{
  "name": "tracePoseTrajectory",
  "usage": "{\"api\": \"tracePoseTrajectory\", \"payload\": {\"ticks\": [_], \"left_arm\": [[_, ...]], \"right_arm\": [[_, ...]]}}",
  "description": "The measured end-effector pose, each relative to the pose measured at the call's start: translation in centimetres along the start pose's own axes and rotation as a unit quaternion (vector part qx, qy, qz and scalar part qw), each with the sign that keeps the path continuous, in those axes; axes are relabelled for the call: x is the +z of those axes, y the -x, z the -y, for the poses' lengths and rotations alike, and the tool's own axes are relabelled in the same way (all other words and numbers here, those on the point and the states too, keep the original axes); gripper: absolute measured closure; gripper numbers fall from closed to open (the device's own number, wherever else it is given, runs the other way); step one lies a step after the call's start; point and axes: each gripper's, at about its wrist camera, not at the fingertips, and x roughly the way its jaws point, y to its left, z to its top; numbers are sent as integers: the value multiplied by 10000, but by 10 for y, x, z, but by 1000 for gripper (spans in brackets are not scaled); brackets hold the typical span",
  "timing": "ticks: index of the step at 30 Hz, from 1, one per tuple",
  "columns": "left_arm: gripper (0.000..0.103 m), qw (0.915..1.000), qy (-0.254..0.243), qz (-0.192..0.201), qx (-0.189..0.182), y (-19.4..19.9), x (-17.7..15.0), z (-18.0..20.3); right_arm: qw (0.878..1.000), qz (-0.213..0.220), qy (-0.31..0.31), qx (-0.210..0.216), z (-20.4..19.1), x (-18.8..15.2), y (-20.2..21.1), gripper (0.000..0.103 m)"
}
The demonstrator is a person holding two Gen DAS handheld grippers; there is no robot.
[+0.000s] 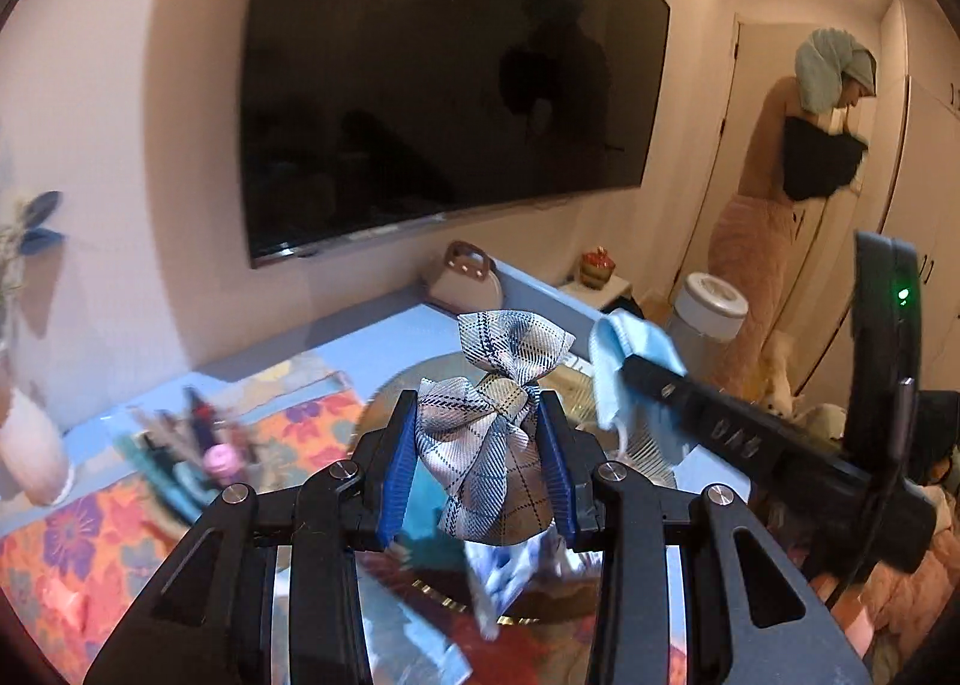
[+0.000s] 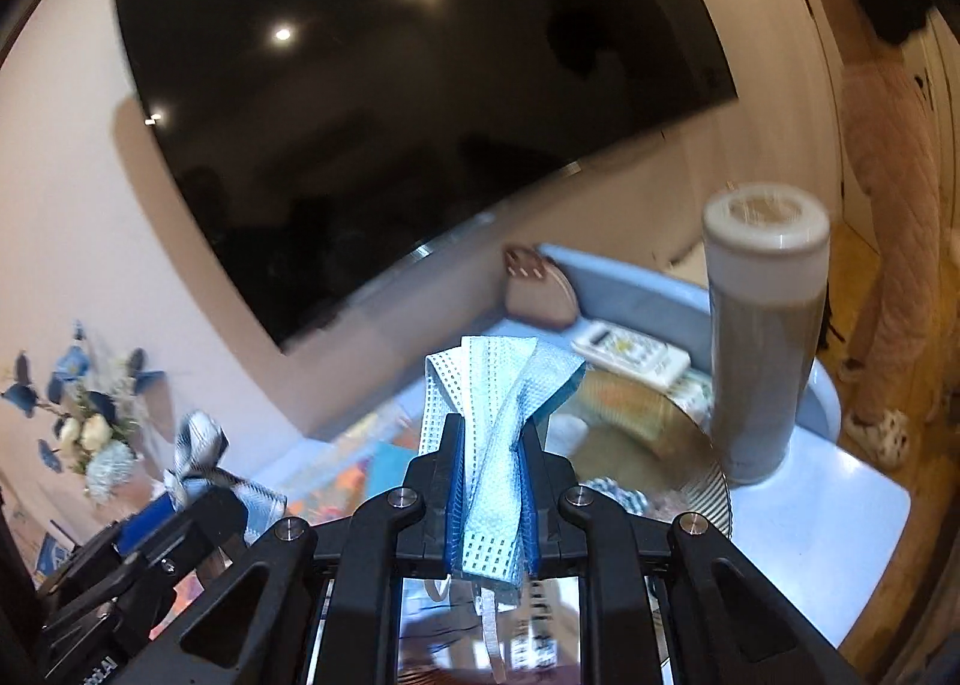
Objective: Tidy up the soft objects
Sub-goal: 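Carry the plaid bow and face mask to the amber bowl and release them, then move both open tools back over the tablecloth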
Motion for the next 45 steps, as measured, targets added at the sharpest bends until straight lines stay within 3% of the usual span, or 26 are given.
{"api": "tracePoseTrajectory", "payload": {"ticks": [3,6,7,9,10,12,16,20,24,27,30,36,41,45], "left_arm": [[67,9998,-156,-121,76,-21,-2,9],[61,9974,-449,-85,563,-39,-1,18],[57,9976,-460,-159,492,-45,-1,17],[44,9983,-320,-442,206,-58,-2,13],[32,9977,-192,-634,152,-64,-4,8],[24,9983,-53,-554,147,-58,-8,3],[24,9985,139,-511,-135,-37,-12,-8],[24,9996,52,-270,-50,3,-16,-10],[24,10000,57,-25,27,47,-19,-16],[21,9992,37,218,339,91,-27,-23],[4,9947,172,541,853,133,-40,-38],[1,9776,807,1037,1646,206,-80,-90],[1,9454,1431,1020,2745,236,-127,-150],[2,9218,2121,775,3151,249,-173,-212]], "right_arm": [[9994,-287,-169,5,17,-1,-22,88],[9970,-729,-250,51,27,0,-48,88],[9958,-874,-261,96,28,1,-55,86],[9920,-1228,-282,114,31,-1,-67,74],[9897,-1393,-315,83,33,-3,-71,68],[9894,-1391,-411,7,37,-5,-67,53],[9914,-1167,-561,-195,44,-8,-46,45],[9914,-1078,-740,-2,37,-11,-25,45],[9919,-972,-673,467,1,-20,-1,43],[9905,-918,-450,920,-36,-31,17,35],[9884,-861,-118,1246,-77,-46,34,16],[9794,-927,658,1668,-152,-91,55,15],[9665,-1224,1148,1945,-208,-153,46,16],[9557,-1229,1612,2134,-244,-203,41,15]]}}
